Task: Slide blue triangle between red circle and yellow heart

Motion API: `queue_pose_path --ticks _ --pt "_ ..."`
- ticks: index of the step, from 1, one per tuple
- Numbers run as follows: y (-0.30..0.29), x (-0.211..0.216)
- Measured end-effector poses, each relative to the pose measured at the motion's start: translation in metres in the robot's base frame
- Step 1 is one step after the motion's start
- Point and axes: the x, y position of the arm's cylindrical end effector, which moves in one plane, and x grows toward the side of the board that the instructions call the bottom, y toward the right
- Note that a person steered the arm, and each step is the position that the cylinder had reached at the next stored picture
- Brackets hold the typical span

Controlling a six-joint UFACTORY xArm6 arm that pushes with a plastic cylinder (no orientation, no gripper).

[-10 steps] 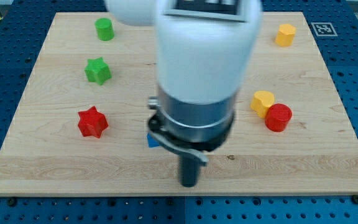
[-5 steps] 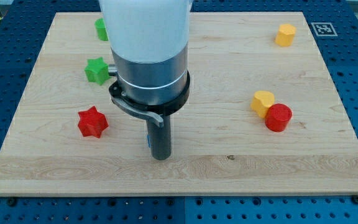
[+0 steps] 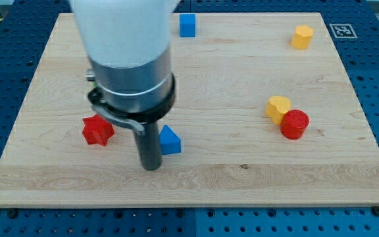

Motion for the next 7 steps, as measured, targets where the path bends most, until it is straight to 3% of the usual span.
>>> queue_pose_path --ticks 1,3,5,7 --pt "-0.009 -0.02" --pt "0.041 -0.012" --pt "0.081 -0.042" --pt "0.057 -0.053"
